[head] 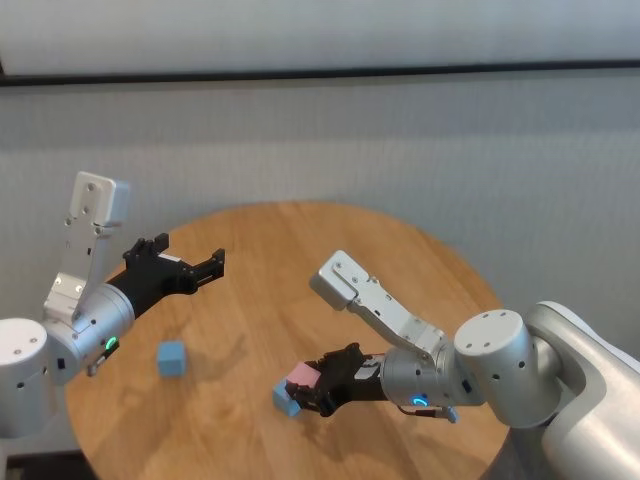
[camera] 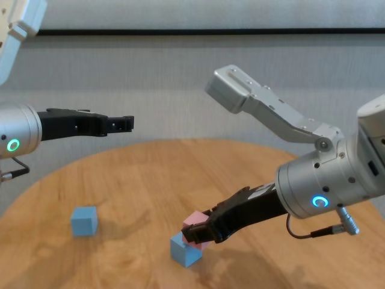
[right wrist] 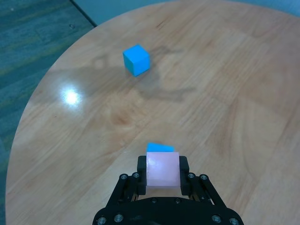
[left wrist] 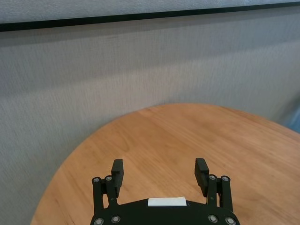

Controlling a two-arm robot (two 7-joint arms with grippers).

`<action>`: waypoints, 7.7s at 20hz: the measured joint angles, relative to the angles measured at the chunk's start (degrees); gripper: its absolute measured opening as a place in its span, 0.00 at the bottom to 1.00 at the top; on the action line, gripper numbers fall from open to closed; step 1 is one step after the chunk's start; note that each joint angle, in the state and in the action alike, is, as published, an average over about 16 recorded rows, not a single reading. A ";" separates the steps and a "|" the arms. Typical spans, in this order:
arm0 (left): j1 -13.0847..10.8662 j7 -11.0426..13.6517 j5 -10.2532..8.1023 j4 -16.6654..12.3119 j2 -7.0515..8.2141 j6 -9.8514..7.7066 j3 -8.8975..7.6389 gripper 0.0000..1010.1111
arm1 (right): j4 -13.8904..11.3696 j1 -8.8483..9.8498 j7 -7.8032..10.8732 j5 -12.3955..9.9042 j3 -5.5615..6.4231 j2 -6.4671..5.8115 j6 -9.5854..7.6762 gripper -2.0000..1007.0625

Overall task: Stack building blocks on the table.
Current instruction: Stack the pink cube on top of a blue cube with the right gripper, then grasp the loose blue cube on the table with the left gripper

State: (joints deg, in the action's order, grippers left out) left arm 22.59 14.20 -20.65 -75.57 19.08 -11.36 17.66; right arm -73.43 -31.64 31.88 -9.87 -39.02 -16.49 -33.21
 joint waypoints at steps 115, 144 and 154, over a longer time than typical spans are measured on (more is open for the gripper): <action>-10.30 -22.33 8.48 -15.69 -8.96 -27.64 0.34 0.99 | -0.91 5.83 -18.09 5.40 13.31 -1.30 26.39 0.99; -7.21 -23.17 12.10 -6.35 -12.79 -28.51 -2.36 0.99 | -0.97 5.80 -18.01 5.29 13.23 -1.25 26.25 0.99; -5.69 -22.56 12.90 -3.07 -13.84 -28.24 -3.30 0.99 | -0.97 5.80 -18.02 5.28 13.23 -1.24 26.25 0.99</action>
State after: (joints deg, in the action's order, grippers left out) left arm 16.90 -8.36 -7.74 -78.63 5.24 -39.60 14.36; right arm -74.41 -25.85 13.87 -4.59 -25.78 -17.73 -6.97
